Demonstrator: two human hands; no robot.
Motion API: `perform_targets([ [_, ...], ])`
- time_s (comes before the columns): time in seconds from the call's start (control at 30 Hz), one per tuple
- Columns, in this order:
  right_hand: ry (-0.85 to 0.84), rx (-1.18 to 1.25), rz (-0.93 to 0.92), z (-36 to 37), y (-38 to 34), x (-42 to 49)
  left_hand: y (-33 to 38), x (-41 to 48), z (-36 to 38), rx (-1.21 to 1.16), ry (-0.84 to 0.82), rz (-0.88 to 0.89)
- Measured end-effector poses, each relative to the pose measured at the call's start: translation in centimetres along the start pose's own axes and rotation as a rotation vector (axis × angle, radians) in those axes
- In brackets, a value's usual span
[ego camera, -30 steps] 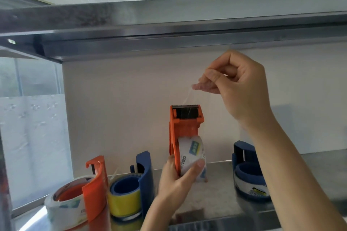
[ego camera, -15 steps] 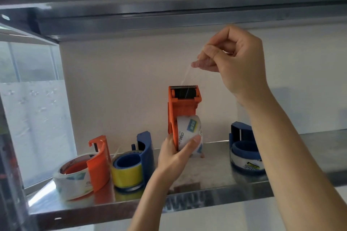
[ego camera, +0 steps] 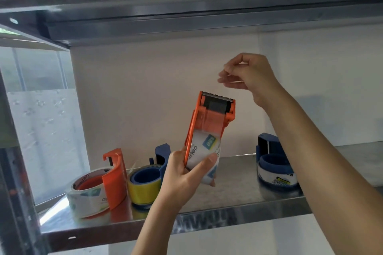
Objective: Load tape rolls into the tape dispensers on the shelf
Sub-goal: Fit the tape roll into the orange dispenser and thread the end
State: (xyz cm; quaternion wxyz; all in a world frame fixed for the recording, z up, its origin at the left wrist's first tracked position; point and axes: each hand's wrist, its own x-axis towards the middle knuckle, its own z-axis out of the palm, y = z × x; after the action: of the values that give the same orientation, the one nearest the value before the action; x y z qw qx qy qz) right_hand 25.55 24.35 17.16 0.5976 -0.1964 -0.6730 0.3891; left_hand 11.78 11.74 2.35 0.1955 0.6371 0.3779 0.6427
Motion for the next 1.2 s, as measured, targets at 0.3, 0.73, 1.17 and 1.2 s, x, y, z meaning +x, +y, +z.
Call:
perform_targets([
  [0.3,-0.219,0.275,0.394,-0.1,5.2,-1.8,0.6,-1.0,-0.9,-0.175,0.128,-0.106],
  [0.73,-0.042,0.445,0.153,3.9,4.0,-9.6,0.6,2.1,-1.0,-0.777,0.069,-0.028],
  [1.17,0.082,0.282,-0.269,5.3,4.9,-12.8,0.8,2.7,-0.7,-0.733,0.025,-0.149],
  [1.2,0.113,0.285,-0.265,5.0,5.2,-12.6,0.8,2.8,-1.1,-0.659,0.029,-0.178],
])
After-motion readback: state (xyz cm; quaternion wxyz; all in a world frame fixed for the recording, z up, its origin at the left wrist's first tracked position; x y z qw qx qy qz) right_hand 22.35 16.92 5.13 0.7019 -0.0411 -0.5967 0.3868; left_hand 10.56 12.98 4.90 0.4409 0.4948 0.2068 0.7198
